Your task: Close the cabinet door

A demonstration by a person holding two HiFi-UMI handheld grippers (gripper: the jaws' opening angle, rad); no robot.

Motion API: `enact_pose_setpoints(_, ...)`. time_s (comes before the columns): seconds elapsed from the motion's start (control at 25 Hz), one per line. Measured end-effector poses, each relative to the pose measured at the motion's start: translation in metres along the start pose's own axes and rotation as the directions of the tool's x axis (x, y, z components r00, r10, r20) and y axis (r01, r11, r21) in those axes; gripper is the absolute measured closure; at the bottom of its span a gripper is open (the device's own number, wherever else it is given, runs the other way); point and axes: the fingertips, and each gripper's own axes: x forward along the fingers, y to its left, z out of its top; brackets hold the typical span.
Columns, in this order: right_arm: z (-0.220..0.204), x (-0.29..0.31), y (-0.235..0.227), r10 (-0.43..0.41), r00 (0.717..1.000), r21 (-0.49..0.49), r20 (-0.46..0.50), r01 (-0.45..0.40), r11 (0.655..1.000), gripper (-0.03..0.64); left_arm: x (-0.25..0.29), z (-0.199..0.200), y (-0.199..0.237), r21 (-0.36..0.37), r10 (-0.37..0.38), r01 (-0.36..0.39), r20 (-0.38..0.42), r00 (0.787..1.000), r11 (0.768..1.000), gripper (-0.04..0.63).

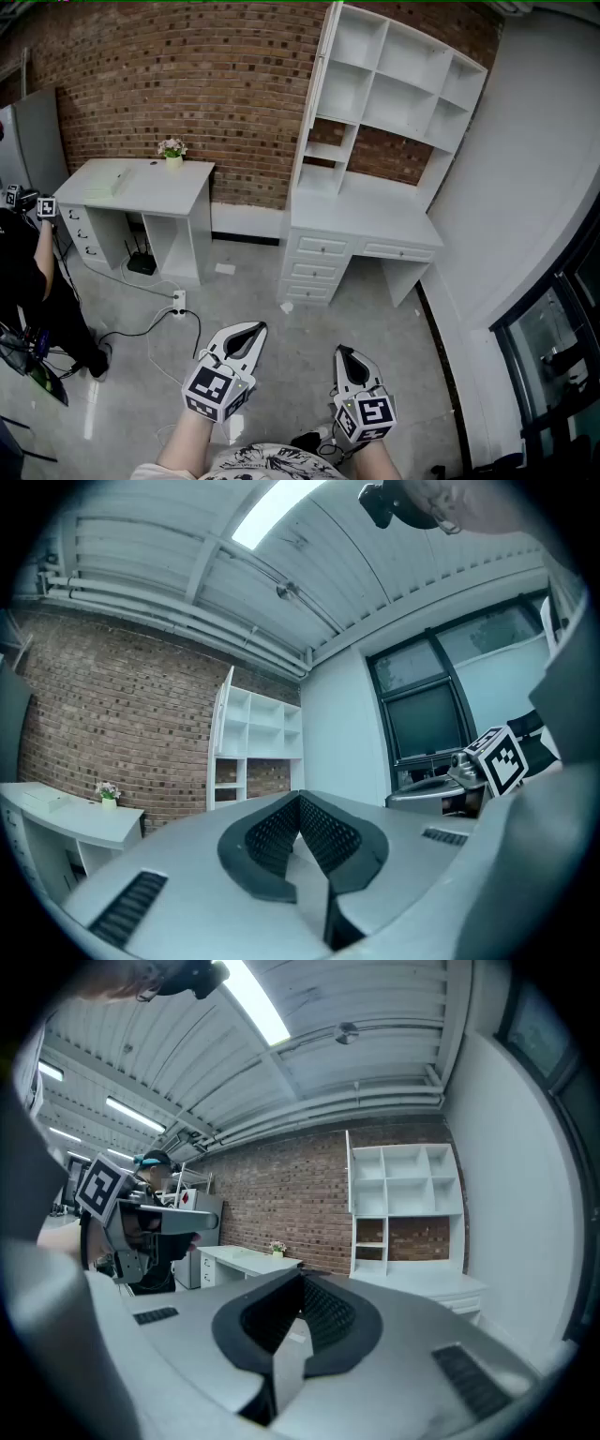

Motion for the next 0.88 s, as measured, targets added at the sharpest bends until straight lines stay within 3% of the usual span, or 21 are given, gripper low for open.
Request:
enact_pose_setpoints(0.36,-0.001,0.004,0.006,0.023,1.0,-0.021,-0.011,-0.024,1.0,0.615,-0.001,0.003,-0.001,-0.003,-0.003,0.003,0.002,1.0,1.0,0.583)
enact_pose_setpoints(0.56,-0.004,0.005,0.009,0.058,0.998,0.064,0.003,-0.058,0.996,0.614,-0.001,-0.004,-0.002,-0.004,0.001,-0.001,-0.007,1.0,1.0,0.583)
enact_pose_setpoints(0.88,-0.015,0.031,-0.023,0.044,0.999,0.038,-0.01,-0.043,0.998,0.612,0.027,-0.014,-0.002,0.002,0.018,-0.018,-0.036,0.999,1.0,0.583)
